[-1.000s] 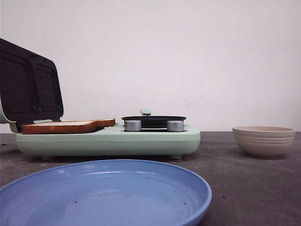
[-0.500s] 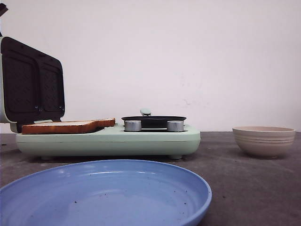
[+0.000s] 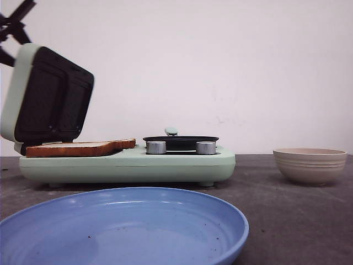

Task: Make breakfast with bread and shrimp
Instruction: 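Grasp the sandwich maker lid handle with the left gripper and lower it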

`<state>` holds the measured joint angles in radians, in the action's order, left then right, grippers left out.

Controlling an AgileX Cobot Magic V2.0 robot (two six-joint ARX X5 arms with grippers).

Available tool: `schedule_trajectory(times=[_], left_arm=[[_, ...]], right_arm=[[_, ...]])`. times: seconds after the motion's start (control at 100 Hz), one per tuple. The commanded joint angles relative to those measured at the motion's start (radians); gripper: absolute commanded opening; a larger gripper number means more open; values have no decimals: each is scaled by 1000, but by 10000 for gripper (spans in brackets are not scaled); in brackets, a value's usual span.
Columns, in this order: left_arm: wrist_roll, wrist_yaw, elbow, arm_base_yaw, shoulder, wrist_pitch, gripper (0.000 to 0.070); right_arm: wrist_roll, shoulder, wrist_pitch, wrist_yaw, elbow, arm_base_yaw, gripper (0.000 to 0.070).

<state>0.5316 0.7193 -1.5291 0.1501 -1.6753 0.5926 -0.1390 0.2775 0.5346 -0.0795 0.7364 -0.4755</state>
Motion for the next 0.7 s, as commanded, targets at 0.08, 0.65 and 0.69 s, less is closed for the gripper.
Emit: schedule_trajectory(times=[0.08,0.65,0.69], left_arm=[[-33,-61,-12,-55,-28,-40,0],[-60,-354,-12,-304,-110,-146,0],[-63,-358,-12,-315,-122,-149,0]], right_arm=[[-12,2,-9,-1,9,-3,3],[-11,2,4,-1,9,-3,3],[-11,2,9,-1,9,-3,3]])
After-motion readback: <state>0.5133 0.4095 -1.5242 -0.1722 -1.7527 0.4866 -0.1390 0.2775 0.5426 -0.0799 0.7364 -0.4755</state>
